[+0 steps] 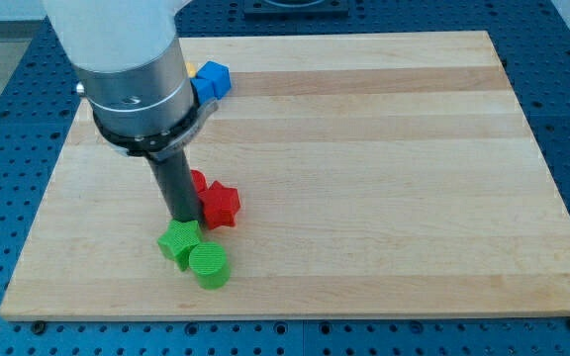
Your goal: Push the red star towards the bottom right
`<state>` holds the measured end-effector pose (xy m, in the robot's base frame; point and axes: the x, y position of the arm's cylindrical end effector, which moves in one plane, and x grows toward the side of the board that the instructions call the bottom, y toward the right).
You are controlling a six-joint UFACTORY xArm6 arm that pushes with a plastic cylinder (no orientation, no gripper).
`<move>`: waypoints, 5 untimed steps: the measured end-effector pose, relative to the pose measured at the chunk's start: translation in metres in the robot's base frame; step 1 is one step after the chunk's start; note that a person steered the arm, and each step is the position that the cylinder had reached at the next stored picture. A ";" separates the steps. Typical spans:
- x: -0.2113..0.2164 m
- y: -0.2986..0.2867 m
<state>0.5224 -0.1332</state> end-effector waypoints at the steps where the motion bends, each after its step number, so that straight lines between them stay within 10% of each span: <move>1: -0.002 -0.051; 3: -0.035 -0.066; 5: -0.021 0.049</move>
<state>0.5011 -0.0837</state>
